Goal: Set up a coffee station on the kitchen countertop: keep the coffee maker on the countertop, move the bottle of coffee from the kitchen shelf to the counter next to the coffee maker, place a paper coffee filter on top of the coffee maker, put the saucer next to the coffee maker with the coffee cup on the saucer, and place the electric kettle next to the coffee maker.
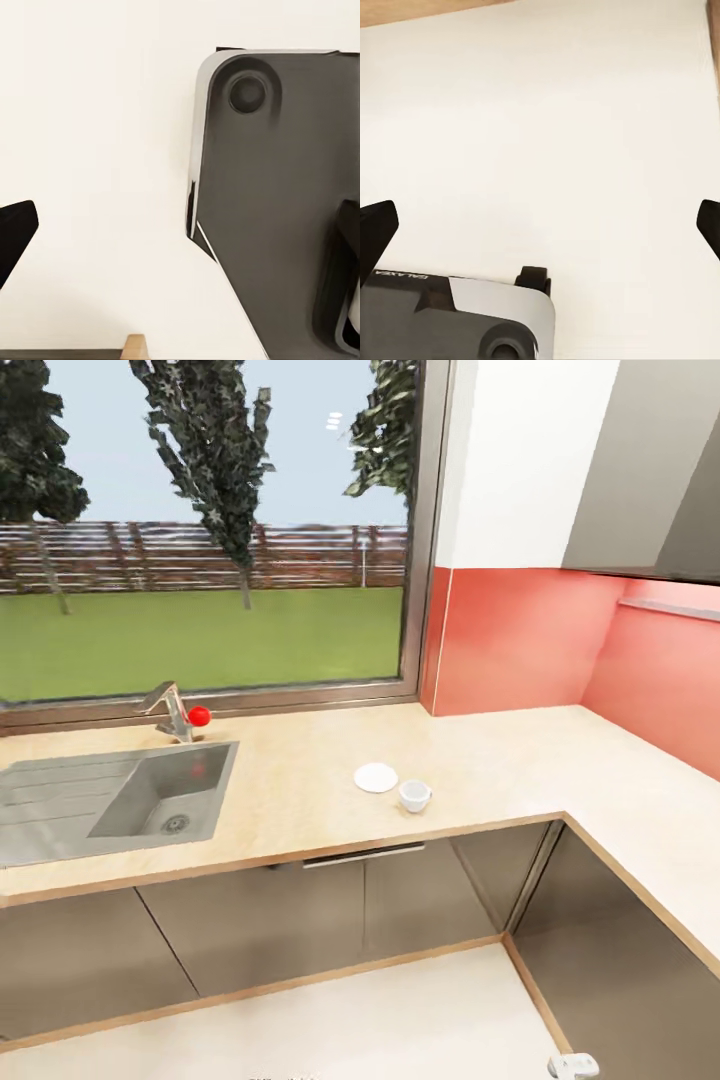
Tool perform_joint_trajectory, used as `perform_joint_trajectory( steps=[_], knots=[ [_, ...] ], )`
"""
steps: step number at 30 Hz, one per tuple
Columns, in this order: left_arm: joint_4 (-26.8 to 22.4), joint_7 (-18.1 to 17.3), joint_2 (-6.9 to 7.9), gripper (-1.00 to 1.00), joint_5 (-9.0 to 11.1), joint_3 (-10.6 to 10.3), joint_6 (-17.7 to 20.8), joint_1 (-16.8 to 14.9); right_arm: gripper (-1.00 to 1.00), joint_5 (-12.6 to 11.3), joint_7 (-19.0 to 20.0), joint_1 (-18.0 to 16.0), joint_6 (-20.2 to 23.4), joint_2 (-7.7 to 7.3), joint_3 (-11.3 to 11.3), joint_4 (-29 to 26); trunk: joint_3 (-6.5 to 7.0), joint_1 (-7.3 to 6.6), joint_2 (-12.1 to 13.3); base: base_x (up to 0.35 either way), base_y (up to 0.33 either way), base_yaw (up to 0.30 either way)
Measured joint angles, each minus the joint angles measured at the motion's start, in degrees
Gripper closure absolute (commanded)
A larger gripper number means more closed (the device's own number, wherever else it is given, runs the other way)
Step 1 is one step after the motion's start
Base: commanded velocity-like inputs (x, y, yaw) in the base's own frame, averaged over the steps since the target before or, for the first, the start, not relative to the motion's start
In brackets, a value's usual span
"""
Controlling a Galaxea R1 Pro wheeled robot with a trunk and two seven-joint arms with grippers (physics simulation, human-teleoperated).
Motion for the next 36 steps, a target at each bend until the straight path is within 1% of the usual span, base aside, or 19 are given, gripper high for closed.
perform_joint_trajectory(
  steps=[10,16,25,30,36],
  knots=[
    [0.0,-0.03,-0.08,-1.0,0.0,0.0,0.0,0.0,-1.0,0.0,0.0,0.0,-0.01,0.0,0.0,0.0,0.0,0.0,0.0,0.0,-0.002,0.279],
    [0.0,-0.02,-0.09,-1.0,0.0,0.01,0.0,0.0,-1.0,0.01,0.0,0.0,-0.01,0.0,0.0,0.01,0.14,0.0,0.0,0.0,-0.09,0.231],
    [0.0,-0.05,-0.09,-1.0,0.0,0.01,0.0,0.0,-1.0,0.11,0.0,0.0,-0.01,0.0,0.0,0.0,0.89,0.0,-0.01,0.0,-0.108,0.026],
    [0.0,-0.05,-0.09,-1.0,0.0,0.01,0.0,0.0,-1.0,0.37,0.0,0.24,-0.05,-0.05,0.01,0.08,0.96,0.0,0.0,0.0,-0.171,0.0],
    [0.0,0.0,-0.09,-1.0,0.0,0.01,0.0,0.0,-1.0,0.49,0.0,0.51,-0.16,-0.09,0.08,0.08,0.97,0.0,0.0,0.0,-0.036,0.0]
  ],
)
